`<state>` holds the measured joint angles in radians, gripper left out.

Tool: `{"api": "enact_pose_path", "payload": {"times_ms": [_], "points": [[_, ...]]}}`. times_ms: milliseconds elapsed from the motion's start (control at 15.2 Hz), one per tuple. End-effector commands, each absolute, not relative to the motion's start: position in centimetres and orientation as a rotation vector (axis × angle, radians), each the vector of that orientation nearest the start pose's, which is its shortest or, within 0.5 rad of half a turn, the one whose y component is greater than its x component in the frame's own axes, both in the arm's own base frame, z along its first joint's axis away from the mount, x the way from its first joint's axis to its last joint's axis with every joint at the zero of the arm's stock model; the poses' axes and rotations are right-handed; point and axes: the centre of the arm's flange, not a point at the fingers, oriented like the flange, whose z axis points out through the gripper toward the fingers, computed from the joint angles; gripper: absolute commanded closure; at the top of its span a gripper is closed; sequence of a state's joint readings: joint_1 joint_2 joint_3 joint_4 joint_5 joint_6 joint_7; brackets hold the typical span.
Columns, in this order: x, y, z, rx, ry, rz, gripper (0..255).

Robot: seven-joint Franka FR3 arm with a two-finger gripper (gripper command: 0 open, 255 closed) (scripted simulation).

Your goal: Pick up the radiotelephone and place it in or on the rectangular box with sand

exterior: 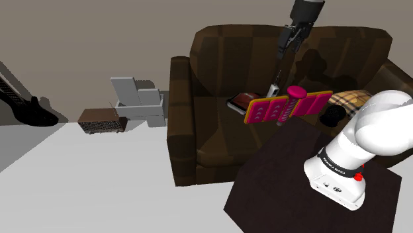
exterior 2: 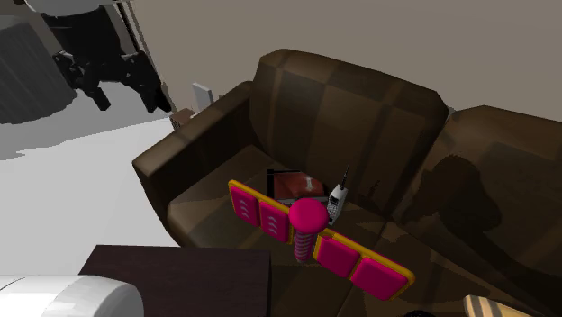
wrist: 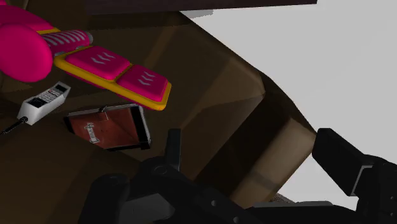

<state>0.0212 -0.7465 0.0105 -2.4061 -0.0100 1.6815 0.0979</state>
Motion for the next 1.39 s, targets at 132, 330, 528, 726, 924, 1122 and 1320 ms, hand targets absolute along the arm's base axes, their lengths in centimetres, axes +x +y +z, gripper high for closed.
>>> {"api": "enact_pose_path", "payload": {"times_ms": [132,330,528,726,924,1122,1320], "points": [[33.6,-0.7,54.7,-3.155,0.144,-0.039,0],[35.2,-3.2,52.2,-3.154,0.200,-0.043,0],[36.6,-5.9,49.6,-3.153,0.255,-0.047,0],[37.9,-8.6,47.1,-3.150,0.310,-0.050,0],[39.2,-11.3,44.6,-3.146,0.366,-0.054,0],[40.3,-14.1,42.1,-3.141,0.421,-0.058,0],[41.4,-16.9,39.6,-3.136,0.477,-0.062,0]]}}
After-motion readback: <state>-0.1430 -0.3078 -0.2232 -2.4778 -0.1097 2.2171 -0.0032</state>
